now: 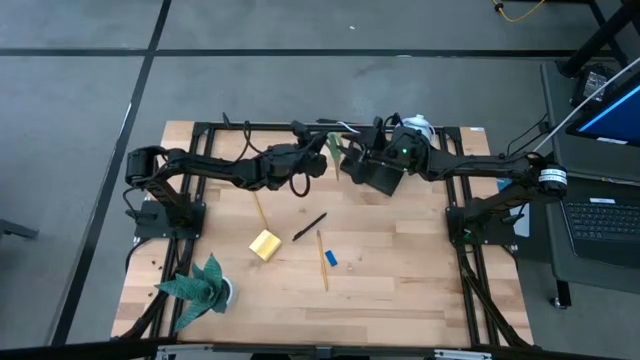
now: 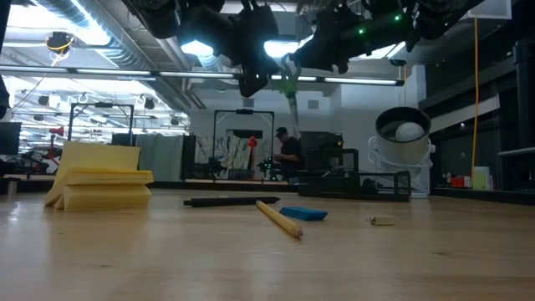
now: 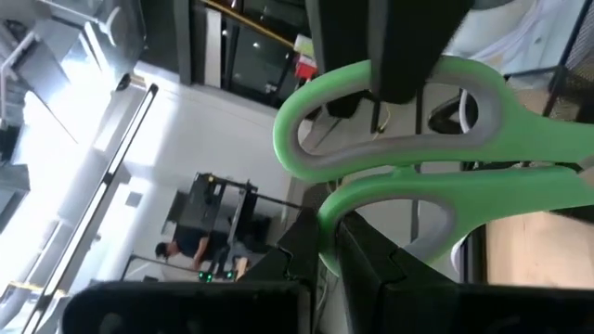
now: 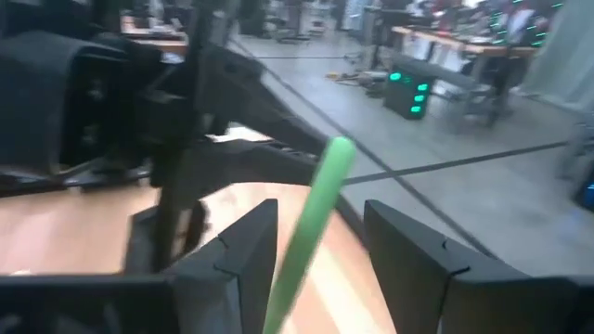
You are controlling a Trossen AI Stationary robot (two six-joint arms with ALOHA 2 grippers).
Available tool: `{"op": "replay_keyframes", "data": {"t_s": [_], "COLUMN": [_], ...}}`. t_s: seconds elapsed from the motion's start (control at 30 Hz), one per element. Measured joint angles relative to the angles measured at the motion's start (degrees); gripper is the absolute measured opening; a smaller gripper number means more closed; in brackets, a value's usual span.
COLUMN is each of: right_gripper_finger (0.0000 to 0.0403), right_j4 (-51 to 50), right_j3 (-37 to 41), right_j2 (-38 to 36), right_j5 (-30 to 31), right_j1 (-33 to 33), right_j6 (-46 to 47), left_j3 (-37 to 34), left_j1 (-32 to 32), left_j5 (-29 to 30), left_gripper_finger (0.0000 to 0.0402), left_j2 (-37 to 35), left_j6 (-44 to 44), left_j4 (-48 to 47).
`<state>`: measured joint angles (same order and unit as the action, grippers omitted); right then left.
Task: Pick and place office supplies into organizer
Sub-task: Put the green scissor into the metal mesh desk organizer
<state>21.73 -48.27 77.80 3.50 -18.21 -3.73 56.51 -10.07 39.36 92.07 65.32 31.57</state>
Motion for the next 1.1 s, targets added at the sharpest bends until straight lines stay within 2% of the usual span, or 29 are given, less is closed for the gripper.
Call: {"op": "replay_keyframes", "data": {"t_s": [0.3,0.73,0.87,1.1], "right_gripper_finger": [0.0157,0.0043,0.004,0.004], "right_j4": [-0.17,-1.28,-1.27,-0.97], "right_j3": [0.0,0.0,0.0,0.02], "right_j2": [0.0,0.0,0.0,0.0], "right_j5": [-0.24,-0.24,-0.15,-0.13], "right_j1": [-0.18,-0.14,-0.14,-0.16], "right_j6": [0.57,0.51,-1.0,-1.29], "left_j3": [0.0,-0.04,-0.07,-0.07], "left_j1": [0.59,2.14,2.37,2.47], "left_j5": [0.07,1.11,1.8,2.36], "left_gripper_finger": [0.0016,0.0016,0.002,0.0059], "left_j2": [0.0,0.0,0.0,0.0], "left_j6": [0.04,3.02,3.02,1.79], "left_j4": [-0.02,0.37,0.37,0.41]}}
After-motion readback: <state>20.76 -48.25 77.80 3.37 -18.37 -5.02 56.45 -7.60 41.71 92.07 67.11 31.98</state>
